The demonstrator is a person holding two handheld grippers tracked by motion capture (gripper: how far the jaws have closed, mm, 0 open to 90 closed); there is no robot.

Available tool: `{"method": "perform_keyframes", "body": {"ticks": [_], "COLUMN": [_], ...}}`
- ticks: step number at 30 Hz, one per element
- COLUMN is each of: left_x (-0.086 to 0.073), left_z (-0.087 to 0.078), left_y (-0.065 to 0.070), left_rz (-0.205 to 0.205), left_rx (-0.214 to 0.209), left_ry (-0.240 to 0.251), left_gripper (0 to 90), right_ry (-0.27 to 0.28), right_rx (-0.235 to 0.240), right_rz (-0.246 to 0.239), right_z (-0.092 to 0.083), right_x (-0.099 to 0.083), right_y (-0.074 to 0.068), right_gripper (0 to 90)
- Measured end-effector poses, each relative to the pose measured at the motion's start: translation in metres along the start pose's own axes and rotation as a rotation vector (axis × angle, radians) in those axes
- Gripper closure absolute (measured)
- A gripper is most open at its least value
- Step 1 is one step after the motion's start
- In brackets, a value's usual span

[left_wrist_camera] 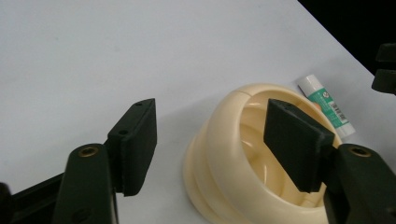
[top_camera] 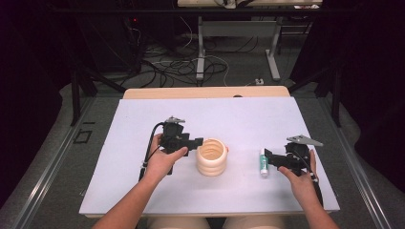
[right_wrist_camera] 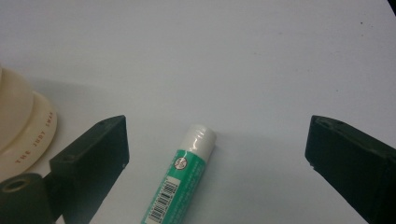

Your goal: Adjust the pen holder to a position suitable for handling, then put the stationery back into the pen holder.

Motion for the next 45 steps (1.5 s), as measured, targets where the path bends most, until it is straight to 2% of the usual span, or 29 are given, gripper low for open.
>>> {"method": "perform_keyframes", "body": {"ticks": [4,8,10,15,19,25,28,29,30,34,37,43,45], "left_x": [0.001,-0.002,-0.006,-0.01,-0.013,-0.016,-0.017,-0.018,-0.019,-0.022,-0.023,-0.023,-0.024], "left_z": [-0.011,-0.022,-0.028,-0.043,-0.051,-0.058,-0.06,-0.06,-0.06,-0.06,-0.062,-0.062,-0.062], "left_y": [-0.011,-0.024,-0.029,-0.041,-0.054,-0.066,-0.068,-0.068,-0.069,-0.071,-0.07,-0.069,-0.069], "left_rz": [-0.012,-0.017,-0.026,-0.03,-0.017,0.026,0.027,0.022,0.023,0.012,0.01,-0.003,-0.008], "left_rx": [0.011,0.015,0.011,0.008,0.051,0.112,0.11,0.11,0.108,0.106,0.105,0.097,0.091], "left_ry": [0.052,0.101,0.107,0.155,0.192,0.223,0.226,0.227,0.226,0.222,0.224,0.228,0.228], "left_gripper": [30.5,27.3,27.0,24.9,19.0,12.3,8.0,7.7,7.7,7.7,7.7,7.8,7.9], "right_ry": [-0.007,-0.034,-0.053,-0.089,-0.131,-0.18,-0.197,-0.197,-0.194,-0.218,-0.224,-0.287,-0.309], "right_rx": [0.018,0.029,0.023,0.024,0.024,0.01,-0.015,-0.026,-0.017,-0.045,-0.063,-0.027,-0.021], "right_rz": [0.006,-0.009,-0.02,-0.017,-0.005,0.001,0.007,0.022,0.037,0.046,0.085,0.109,0.116], "right_z": [-0.001,-0.001,-0.001,-0.001,0.0,0.005,0.007,0.008,0.009,0.013,0.015,0.02,0.021], "right_x": [0.001,0.001,0.001,0.003,0.003,0.001,0.0,0.0,0.001,0.0,0.001,-0.001,-0.002], "right_y": [-0.004,-0.007,-0.008,-0.014,-0.017,-0.017,-0.014,-0.014,-0.016,-0.019,-0.022,-0.029,-0.03], "right_gripper": [1.8,5.5,7.2,7.5,14.3,14.6,14.6,14.2,14.1,13.0,15.4,17.7,22.4]}}
Point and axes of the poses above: each handheld gripper's, and its own axes: z roughly forward along the jaws, x roughly out of its top, y roughly to its right, the point moved 10 cm from there along z, roughly forward along the jaws, and after that the axes turned 9 degrees about -z, right-handed, at the moved point
